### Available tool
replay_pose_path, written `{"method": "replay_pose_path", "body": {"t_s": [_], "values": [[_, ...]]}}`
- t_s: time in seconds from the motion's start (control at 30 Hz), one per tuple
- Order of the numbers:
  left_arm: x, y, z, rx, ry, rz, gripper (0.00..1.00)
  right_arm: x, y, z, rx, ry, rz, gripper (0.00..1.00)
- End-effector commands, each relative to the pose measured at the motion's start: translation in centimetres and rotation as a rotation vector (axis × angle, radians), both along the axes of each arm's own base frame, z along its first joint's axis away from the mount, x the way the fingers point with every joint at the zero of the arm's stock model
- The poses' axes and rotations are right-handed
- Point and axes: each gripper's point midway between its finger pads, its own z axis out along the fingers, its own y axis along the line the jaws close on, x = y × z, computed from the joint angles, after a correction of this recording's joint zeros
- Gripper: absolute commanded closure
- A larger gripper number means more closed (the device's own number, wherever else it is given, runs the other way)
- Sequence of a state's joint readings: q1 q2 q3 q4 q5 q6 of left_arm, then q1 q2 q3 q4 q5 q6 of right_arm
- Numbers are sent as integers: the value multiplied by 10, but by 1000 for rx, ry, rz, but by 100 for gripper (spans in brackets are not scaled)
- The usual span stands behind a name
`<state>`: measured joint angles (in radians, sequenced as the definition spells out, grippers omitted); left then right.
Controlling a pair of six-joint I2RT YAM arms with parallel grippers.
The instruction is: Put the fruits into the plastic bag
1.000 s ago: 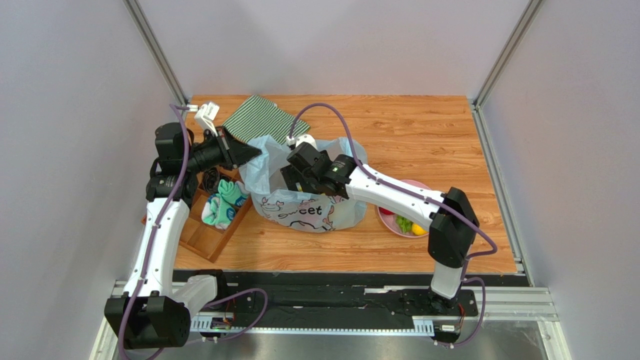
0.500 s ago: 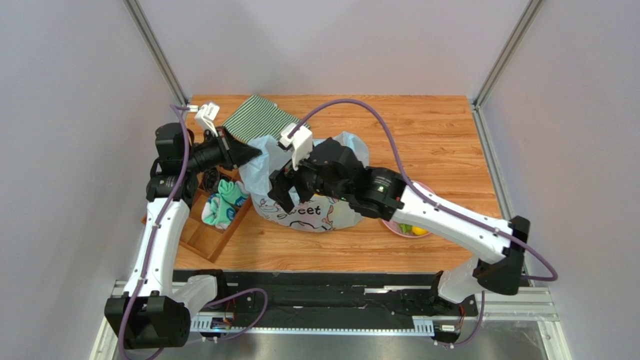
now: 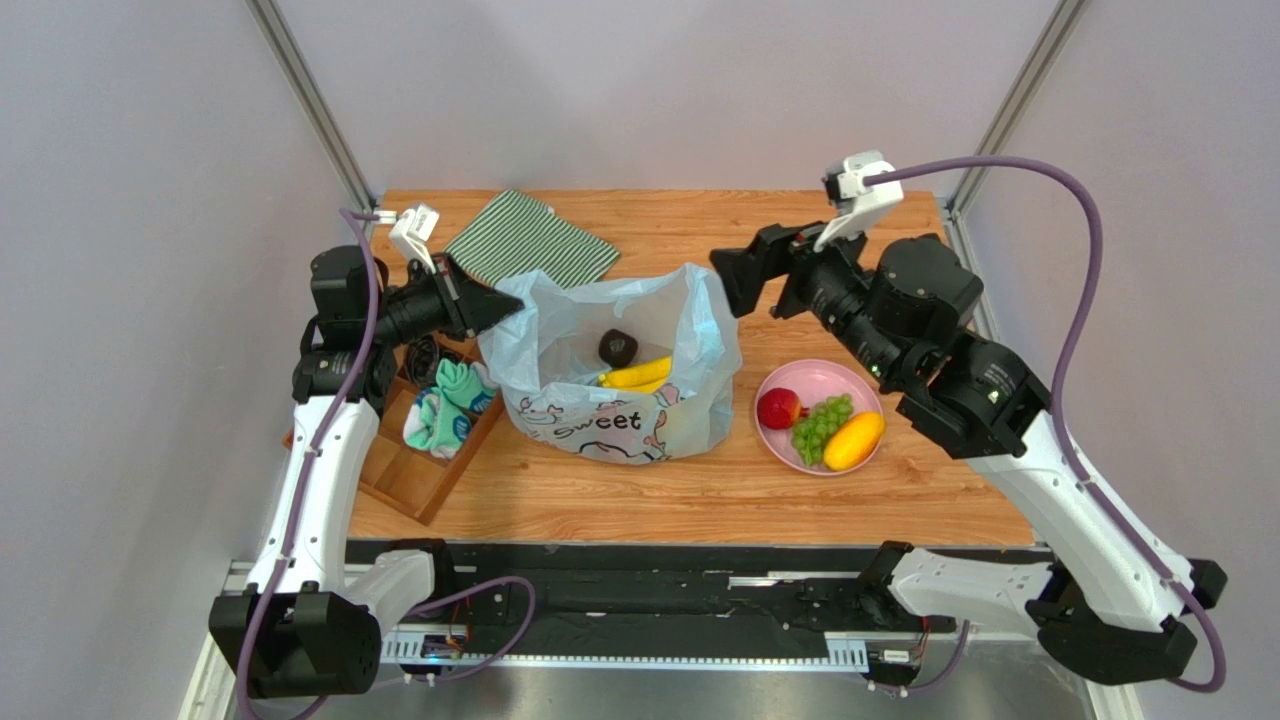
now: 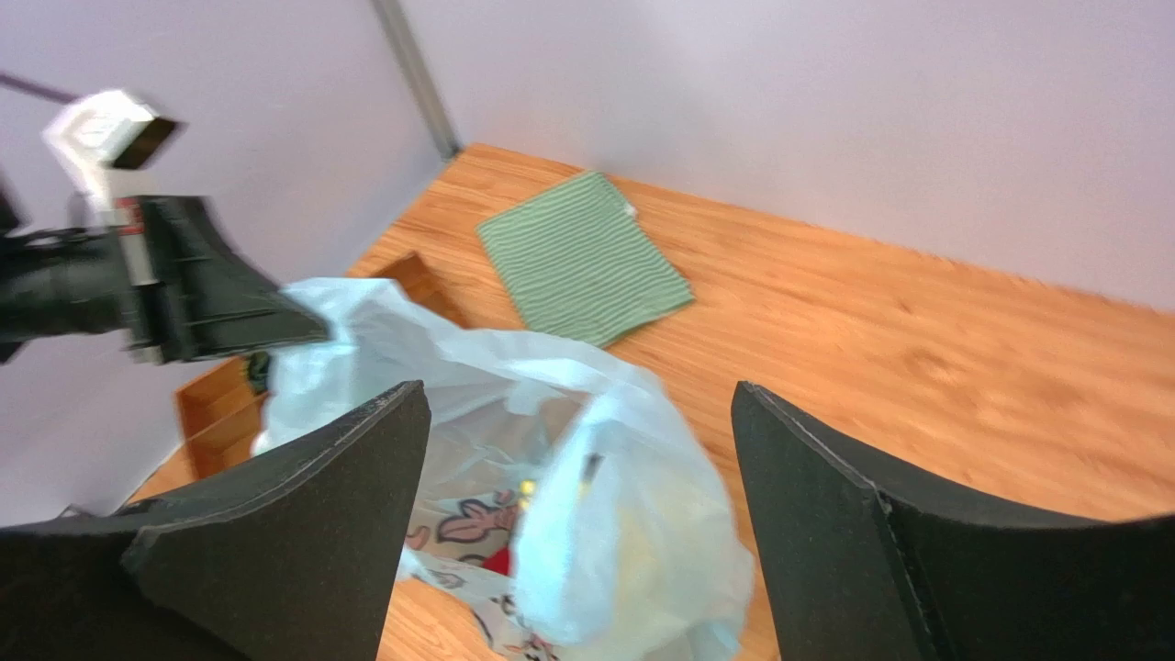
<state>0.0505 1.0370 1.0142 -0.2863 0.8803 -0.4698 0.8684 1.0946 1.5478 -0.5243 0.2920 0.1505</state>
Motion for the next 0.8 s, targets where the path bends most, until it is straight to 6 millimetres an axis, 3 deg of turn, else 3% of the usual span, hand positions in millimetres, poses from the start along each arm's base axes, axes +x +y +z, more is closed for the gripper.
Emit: {"method": "replay_pose_path", "body": {"t_s": [0.0,0.2,0.23,0.33,0.37,0.6,0.77], "values": [[1,2,10,-1,-51,4,100,21,-37,-60,-35,177,-141,16],[1,2,11,-1,-54,5,100,49,-90,-118,-30,334,-294,16],[1,2,10,-1,-53,5,100,49,-92,-137,-34,382,-290,16],[0,2,10,-2,-50,4,100,59,-114,-166,-23,451,-354,17],[0,2,10,-1,-51,5,100,62,-123,-186,-34,491,-381,16],[1,2,10,-1,-50,5,100,63,-133,-262,-115,650,-438,16],[1,2,10,-3,-46,4,100,60,-128,-302,-149,753,-426,22]]}}
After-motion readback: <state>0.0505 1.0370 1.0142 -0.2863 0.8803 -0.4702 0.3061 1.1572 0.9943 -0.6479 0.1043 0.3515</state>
